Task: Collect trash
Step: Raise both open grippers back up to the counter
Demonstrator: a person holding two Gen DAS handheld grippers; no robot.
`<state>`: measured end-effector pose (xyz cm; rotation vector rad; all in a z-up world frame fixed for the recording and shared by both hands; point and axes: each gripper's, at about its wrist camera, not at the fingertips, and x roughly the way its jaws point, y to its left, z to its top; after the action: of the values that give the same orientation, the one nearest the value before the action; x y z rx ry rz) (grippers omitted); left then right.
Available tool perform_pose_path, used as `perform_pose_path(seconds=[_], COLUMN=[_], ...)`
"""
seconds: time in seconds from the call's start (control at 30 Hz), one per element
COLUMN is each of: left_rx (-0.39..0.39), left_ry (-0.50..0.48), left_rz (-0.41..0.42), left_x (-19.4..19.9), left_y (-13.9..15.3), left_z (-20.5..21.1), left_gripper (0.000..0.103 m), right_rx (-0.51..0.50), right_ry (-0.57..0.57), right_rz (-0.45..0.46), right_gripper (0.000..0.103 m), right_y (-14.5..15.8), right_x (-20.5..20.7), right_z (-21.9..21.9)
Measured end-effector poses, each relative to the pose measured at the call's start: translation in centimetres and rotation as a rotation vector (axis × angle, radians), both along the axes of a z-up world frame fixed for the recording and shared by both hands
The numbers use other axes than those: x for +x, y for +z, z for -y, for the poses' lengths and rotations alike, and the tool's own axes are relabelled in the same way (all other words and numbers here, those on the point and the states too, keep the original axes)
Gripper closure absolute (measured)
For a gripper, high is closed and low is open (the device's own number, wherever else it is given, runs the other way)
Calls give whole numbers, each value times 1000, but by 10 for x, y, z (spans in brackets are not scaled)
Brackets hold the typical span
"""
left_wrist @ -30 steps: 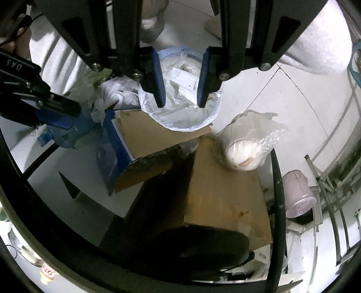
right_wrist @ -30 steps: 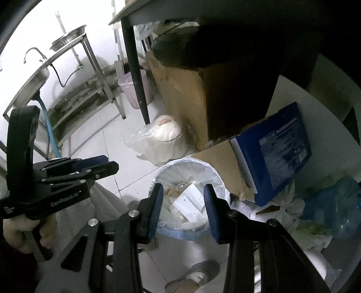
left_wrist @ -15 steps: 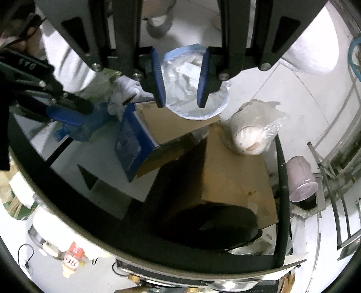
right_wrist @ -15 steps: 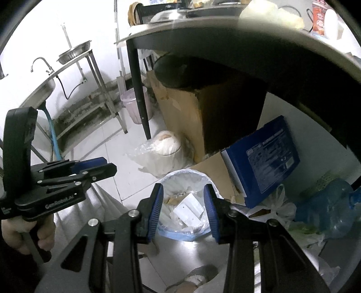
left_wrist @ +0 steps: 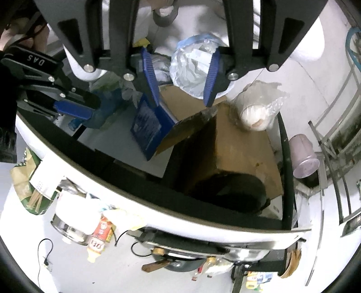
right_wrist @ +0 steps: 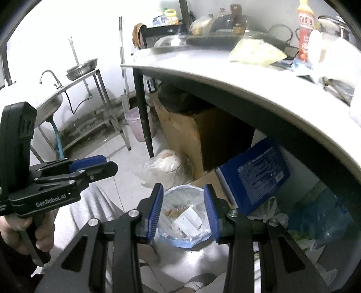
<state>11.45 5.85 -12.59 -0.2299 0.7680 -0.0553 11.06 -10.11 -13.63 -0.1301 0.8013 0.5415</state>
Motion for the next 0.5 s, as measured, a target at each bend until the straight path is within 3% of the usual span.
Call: perform_pose_path(seconds=[0.5], left_rx=[69], left_ry=[-64], left_rz=[103], left_x=[-4], left_y=[52], left_z=[36], left_gripper=[51], right_rx=[37], right_ry=[-64], right_rz=[144], right_gripper=[68], right_y=[62], right_x=[-24], right_z=[46])
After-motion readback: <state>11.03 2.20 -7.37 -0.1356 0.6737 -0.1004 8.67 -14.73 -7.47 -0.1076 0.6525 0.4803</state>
